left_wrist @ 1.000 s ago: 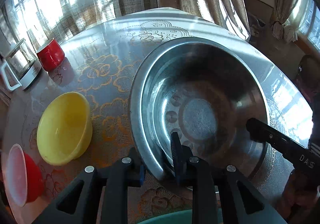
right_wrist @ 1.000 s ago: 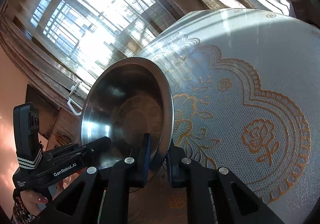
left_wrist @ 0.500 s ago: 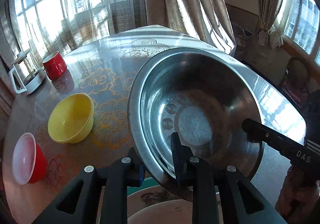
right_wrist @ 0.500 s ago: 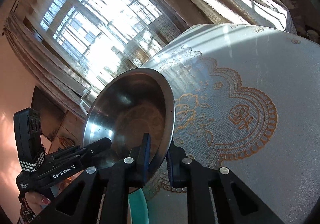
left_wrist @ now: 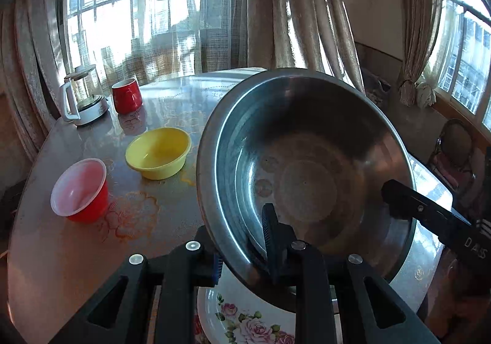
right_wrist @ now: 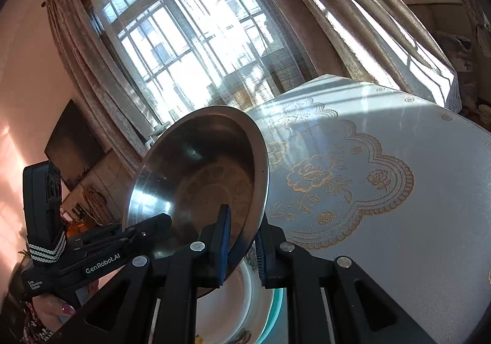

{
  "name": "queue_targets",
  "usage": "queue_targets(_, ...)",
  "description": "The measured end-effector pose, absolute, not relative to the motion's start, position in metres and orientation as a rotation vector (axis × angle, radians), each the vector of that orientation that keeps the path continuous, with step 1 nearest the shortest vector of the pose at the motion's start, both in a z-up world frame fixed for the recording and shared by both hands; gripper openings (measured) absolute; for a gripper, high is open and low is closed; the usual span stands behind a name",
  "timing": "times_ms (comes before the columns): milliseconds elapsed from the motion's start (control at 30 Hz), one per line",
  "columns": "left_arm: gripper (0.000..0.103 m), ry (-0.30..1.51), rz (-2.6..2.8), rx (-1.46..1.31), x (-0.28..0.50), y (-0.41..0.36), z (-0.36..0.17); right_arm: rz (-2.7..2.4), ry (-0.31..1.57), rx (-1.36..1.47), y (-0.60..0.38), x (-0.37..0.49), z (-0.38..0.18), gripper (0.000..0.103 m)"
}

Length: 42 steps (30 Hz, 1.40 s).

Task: Organize plates and bowls
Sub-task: 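Lift the steel bowl with both grippers and carry it beside the plate stack, then lower the steel bowl onto the table and open both grippers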

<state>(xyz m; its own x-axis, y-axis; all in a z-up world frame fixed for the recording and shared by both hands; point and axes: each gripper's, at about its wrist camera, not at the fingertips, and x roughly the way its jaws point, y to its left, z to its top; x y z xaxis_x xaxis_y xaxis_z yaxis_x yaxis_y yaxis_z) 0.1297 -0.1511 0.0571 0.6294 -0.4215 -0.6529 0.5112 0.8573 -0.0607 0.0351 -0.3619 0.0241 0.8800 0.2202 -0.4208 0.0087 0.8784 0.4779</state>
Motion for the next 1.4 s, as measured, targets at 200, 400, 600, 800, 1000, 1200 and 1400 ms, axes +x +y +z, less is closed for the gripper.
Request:
queue_targets(200, 0.024, 0.718, -0.495, 0.062, 0.113, -0.106, 0.054, 0.158, 0.496, 0.438, -0.326, 0.027, 0.031, 0.015)
queue_targets(400, 0.025, 0.729, -0.438, 0.024, 0.1, -0.062, 0.047, 0.239, 0.531, 0.408, -0.291, 0.031, 0.028, 0.015)
queue_targets(600, 0.025, 0.746, -0.385, -0.015, 0.088, -0.024, 0.038, 0.306, 0.585, 0.401, -0.259, 0.04, 0.019, 0.015)
queue_targets(800, 0.026, 0.766, -0.325, -0.037, 0.073, 0.012, 0.03, 0.358, 0.625, 0.372, -0.225, 0.042, 0.017, 0.016)
queue_targets(1000, 0.026, 0.786, -0.25, -0.041, 0.068, 0.044, 0.013, 0.413, 0.697, 0.373, -0.192, 0.055, 0.004, 0.018)
queue_targets(1200, 0.026, 0.836, -0.203, -0.087, 0.065, 0.07, -0.008, 0.434, 0.766, 0.345, -0.166, 0.064, -0.01, 0.019)
queue_targets(1400, 0.026, 0.858, -0.165, -0.118, 0.065, 0.083, -0.019, 0.444, 0.827, 0.309, -0.146, 0.072, -0.019, 0.019)
